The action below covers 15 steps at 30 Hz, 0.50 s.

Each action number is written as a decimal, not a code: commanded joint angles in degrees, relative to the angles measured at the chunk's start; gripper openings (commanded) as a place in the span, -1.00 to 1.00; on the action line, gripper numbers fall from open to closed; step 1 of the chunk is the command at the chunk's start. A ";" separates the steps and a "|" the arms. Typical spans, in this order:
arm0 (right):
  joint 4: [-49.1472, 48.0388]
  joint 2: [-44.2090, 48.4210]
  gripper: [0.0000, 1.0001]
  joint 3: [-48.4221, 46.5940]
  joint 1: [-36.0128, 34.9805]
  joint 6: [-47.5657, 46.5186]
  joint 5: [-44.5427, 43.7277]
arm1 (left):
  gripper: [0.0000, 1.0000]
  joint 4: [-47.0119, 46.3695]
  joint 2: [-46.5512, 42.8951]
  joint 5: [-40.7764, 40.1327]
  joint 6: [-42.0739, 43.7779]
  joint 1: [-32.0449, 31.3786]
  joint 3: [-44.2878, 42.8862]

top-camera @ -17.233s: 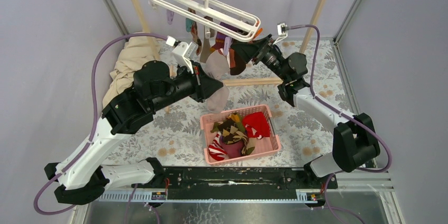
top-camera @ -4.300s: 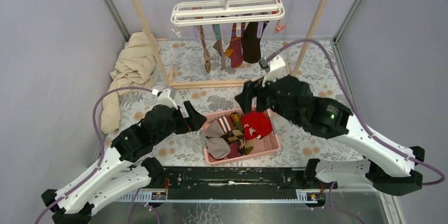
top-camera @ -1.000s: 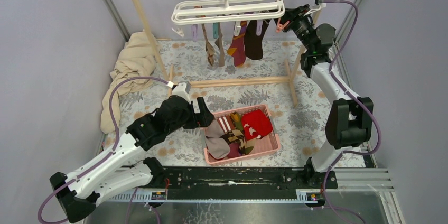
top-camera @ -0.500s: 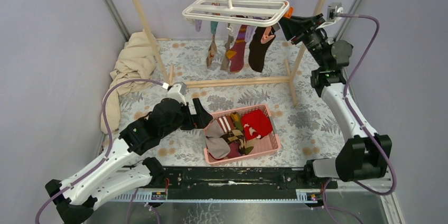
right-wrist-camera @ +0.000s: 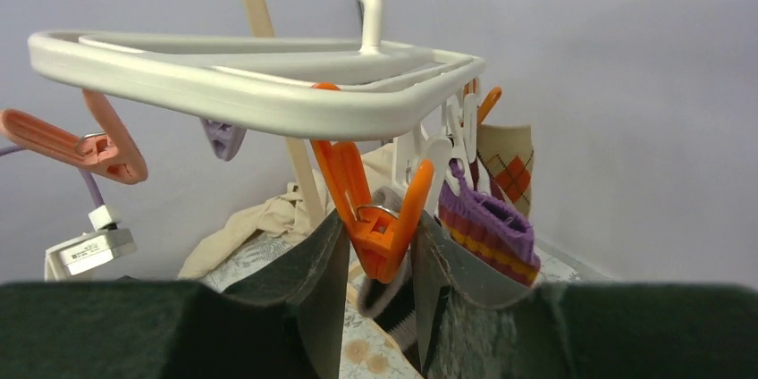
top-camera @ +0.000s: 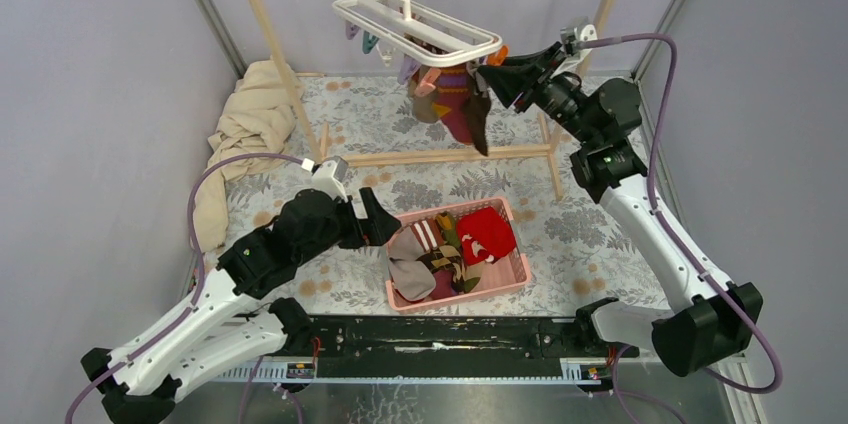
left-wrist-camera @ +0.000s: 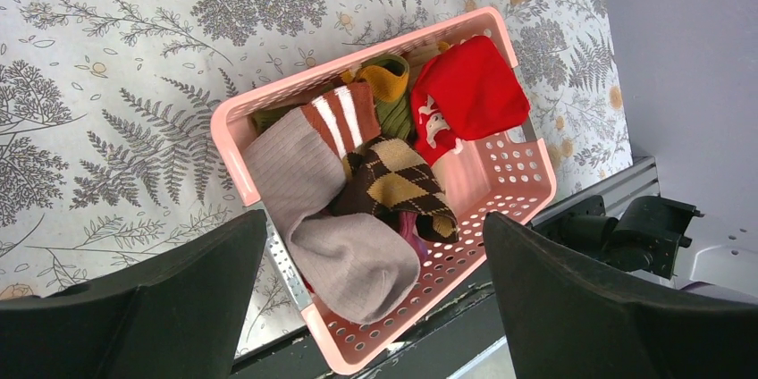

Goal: Remove the socks clipped to the hanger
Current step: Adjust the hanger on the clothesline.

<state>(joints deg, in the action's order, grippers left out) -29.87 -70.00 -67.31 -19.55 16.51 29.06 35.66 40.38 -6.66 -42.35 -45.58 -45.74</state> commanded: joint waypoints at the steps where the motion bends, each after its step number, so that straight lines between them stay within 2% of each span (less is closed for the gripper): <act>1: 4.91 1.72 -0.42 -5.08 -4.75 -7.55 -2.08 | 0.97 -0.79 -1.41 0.68 -0.10 0.37 0.94; 15: 14.33 0.04 -0.42 -11.93 -17.36 -19.68 -9.00 | 0.97 -0.59 -2.59 0.57 0.40 0.33 1.57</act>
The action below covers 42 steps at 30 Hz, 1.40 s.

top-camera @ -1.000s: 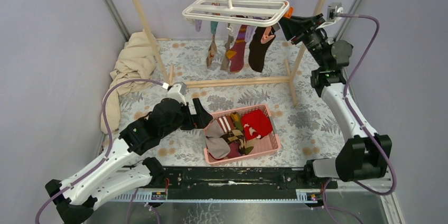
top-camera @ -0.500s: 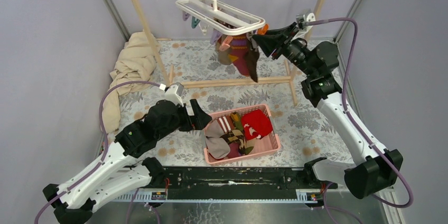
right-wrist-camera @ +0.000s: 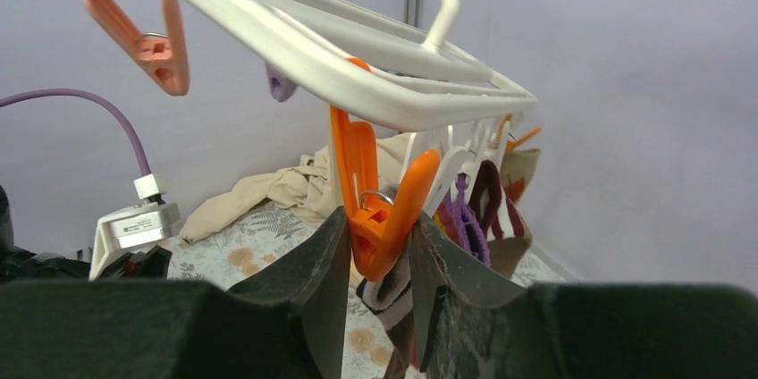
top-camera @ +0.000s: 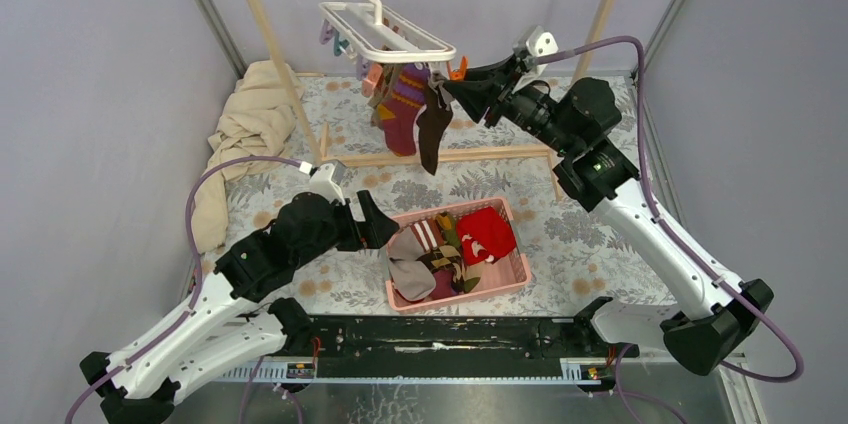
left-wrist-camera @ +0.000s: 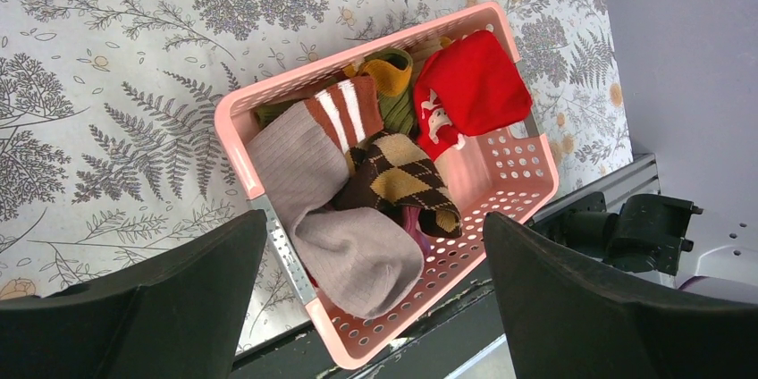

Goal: Remove the socks clipped to the hanger
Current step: Adjust the hanger on the clothesline.

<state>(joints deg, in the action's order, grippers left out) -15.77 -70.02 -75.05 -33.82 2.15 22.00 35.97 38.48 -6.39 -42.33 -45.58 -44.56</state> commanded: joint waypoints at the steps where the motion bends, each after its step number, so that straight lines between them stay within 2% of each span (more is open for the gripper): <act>1: 0.61 -0.27 -0.42 -4.57 -3.76 -5.99 -2.57 | 0.97 -0.83 -0.62 0.22 0.44 0.36 0.35; 8: 2.27 -2.07 -0.43 -6.15 -6.39 -9.81 -5.30 | 0.97 -0.35 -0.74 -0.88 0.96 0.35 -4.01; 19: 3.80 -6.68 -0.43 -8.54 -9.24 -13.89 -6.80 | 0.97 0.96 5.40 -2.19 4.65 0.41 -30.03; 24: 4.05 -8.96 -0.43 -9.94 -10.04 -14.83 -6.91 | 0.97 0.42 8.95 -4.40 6.14 0.35 -37.83; 34: 4.17 -9.79 -0.43 -11.02 -10.61 -15.07 -6.77 | 0.97 -0.80 13.65 -20.58 12.67 0.38 -39.15; 38: 4.09 -9.42 -0.43 -10.74 -10.64 -15.08 -6.94 | 0.98 -4.81 14.51 -25.62 16.35 0.33 -37.74; 42: 4.10 -9.39 -0.43 -10.57 -10.62 -15.16 -7.06 | 0.97 -11.59 14.70 -27.20 20.27 0.33 -35.90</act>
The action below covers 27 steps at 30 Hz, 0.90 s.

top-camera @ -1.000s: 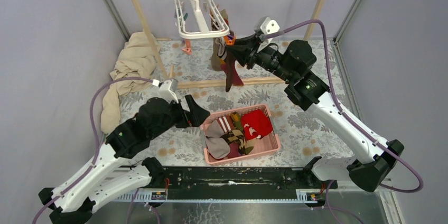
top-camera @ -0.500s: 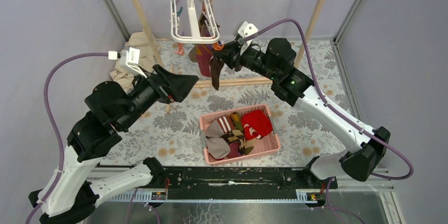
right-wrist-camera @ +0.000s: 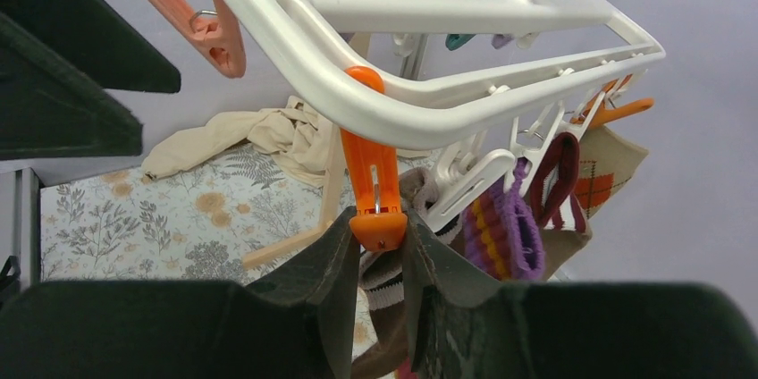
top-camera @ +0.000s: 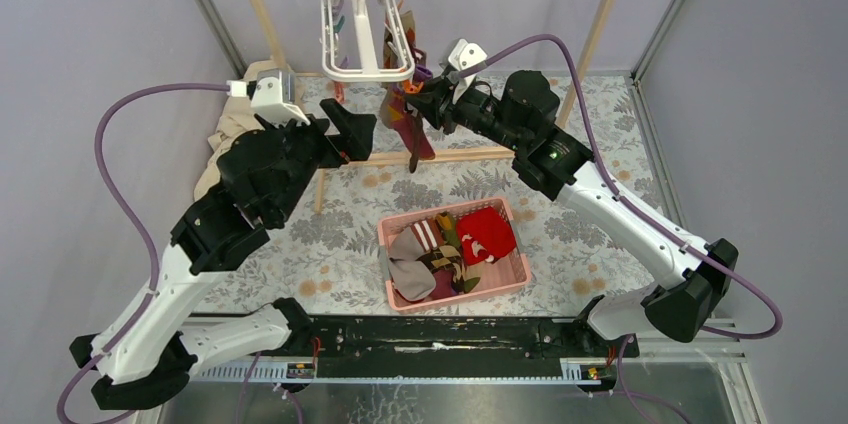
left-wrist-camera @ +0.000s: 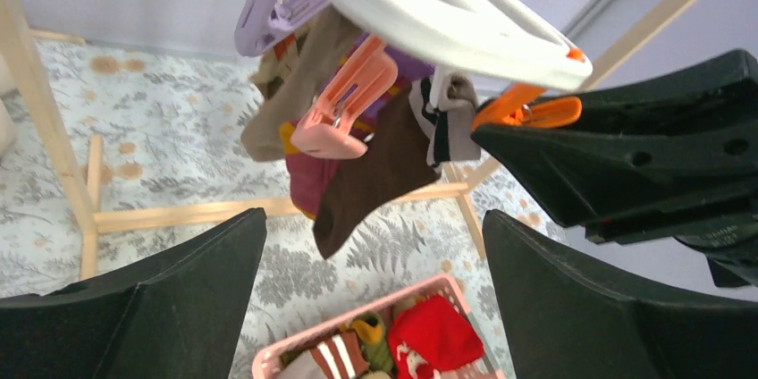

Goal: Remove the socks clipped to the hanger
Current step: Adjust the hanger on the clothesline.

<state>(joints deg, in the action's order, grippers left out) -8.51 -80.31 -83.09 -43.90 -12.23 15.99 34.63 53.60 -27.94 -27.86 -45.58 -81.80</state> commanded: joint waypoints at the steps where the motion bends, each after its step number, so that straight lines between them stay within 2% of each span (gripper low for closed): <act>1: -3.20 1.02 -0.43 -2.41 -0.57 -0.78 -1.20 | 0.97 -11.79 -0.43 -5.85 6.65 0.34 1.76; 8: -3.62 1.02 -0.43 -1.88 -0.49 -0.81 -1.48 | 0.94 -21.50 0.95 -9.38 12.38 0.34 3.53; 10: -3.78 1.19 -0.43 -1.55 -0.55 -0.78 -1.32 | 0.81 -23.49 1.84 -10.50 14.20 0.39 3.61; 16: -4.37 1.69 -0.42 -0.70 -0.54 -0.70 -1.32 | 0.20 -25.59 4.74 -11.84 17.22 0.39 2.16; 18: -4.27 1.80 -0.39 -0.55 -0.55 -0.63 -1.18 | 0.10 -25.48 5.42 -12.51 17.79 0.41 1.47; 25: -3.10 3.63 0.28 0.46 -0.55 -0.67 -1.78 | -0.04 -23.99 6.16 -15.26 18.75 0.41 -0.01; 27: -2.29 4.67 0.39 0.64 -0.44 -1.07 -2.68 | -0.04 -23.32 6.04 -16.23 18.92 0.41 -0.29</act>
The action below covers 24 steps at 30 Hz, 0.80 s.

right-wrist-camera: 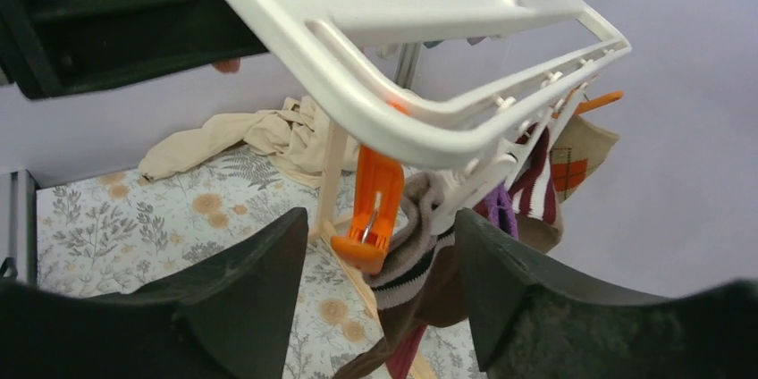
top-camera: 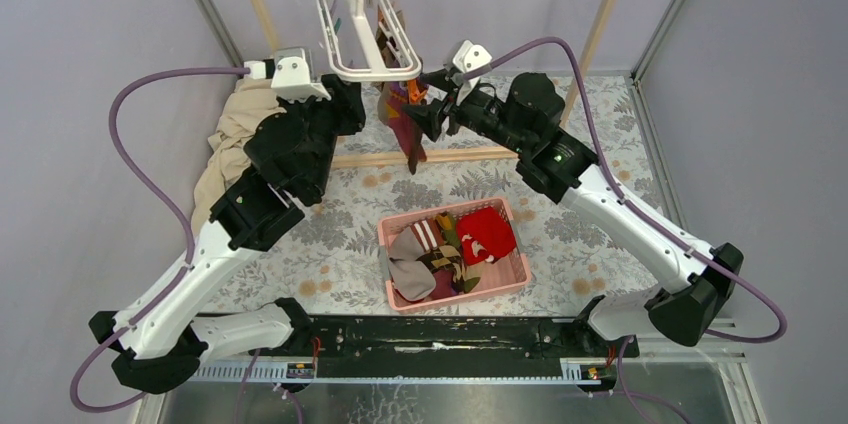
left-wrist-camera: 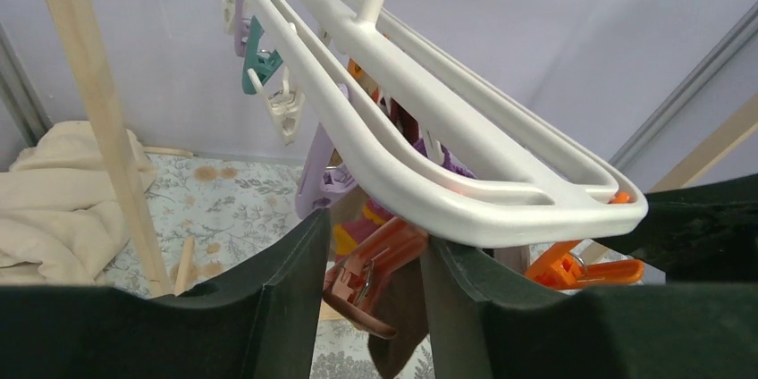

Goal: Remove the socks clipped to the hanger
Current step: Adjust the hanger on the clothesline.

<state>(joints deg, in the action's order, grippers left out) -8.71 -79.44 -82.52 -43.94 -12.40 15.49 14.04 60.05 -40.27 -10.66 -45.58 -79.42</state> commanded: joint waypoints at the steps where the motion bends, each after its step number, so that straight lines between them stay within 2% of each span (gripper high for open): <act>1: -1.65 4.31 0.42 0.08 -0.43 -1.02 -2.57 | -0.04 -2.62 -0.60 -4.11 1.84 0.41 -2.62; 7: -0.60 7.32 0.48 0.43 1.26 0.73 -2.18 | -0.04 -1.49 -1.08 -6.01 2.37 1.19 -2.99; 12: -2.66 7.57 0.49 0.68 7.07 6.31 2.14 | -0.04 1.98 -0.69 -3.69 -0.33 4.08 -4.52; 17: -4.34 6.08 0.48 -0.23 11.24 11.24 4.90 | -0.01 5.39 -0.08 0.32 -3.80 8.50 -5.98; 24: -5.46 3.41 0.49 -1.51 14.10 15.25 6.97 | 0.02 10.17 0.73 9.50 -9.15 18.68 -7.62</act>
<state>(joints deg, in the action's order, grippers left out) -10.22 -74.96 -81.73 -31.09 -1.02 20.08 21.34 59.88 -36.91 -15.46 -31.62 -84.66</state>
